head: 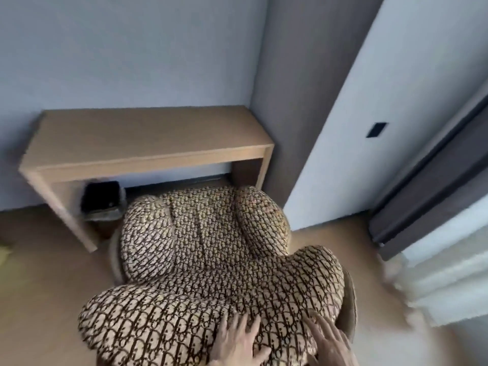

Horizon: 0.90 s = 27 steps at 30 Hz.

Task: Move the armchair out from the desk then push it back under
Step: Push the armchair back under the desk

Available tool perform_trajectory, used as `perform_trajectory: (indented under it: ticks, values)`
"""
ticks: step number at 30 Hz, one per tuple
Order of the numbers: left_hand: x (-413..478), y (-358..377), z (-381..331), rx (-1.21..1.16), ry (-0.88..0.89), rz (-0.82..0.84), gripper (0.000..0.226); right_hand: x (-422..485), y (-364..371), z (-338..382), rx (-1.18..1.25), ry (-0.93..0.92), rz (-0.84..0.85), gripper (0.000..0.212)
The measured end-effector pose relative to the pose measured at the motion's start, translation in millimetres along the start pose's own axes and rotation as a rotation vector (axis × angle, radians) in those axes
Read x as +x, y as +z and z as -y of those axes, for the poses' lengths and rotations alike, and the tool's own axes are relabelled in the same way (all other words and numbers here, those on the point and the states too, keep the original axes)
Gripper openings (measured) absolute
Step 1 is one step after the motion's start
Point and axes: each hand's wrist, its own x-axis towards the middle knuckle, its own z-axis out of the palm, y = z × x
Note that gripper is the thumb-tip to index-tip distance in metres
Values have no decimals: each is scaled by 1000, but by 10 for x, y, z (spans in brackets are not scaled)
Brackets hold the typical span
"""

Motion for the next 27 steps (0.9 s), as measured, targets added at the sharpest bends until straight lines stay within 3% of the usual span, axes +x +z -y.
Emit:
perform_trajectory:
  ticks: [3,6,14,27]
  values:
    - [-145,125,-59,-37,-100,-128,81,137,-107,-124,-17,-43,27,82]
    - [-265,318,-131,30,-179,-290,66,228,-38,-217,-18,-112,19,93]
    - [-816,855,-539,6,-373,-430,87,118,223,-368,50,-213,38,80]
    - [-411,661,-967,-33,-444,-538,81,675,18,-716,-71,-295,-97,74]
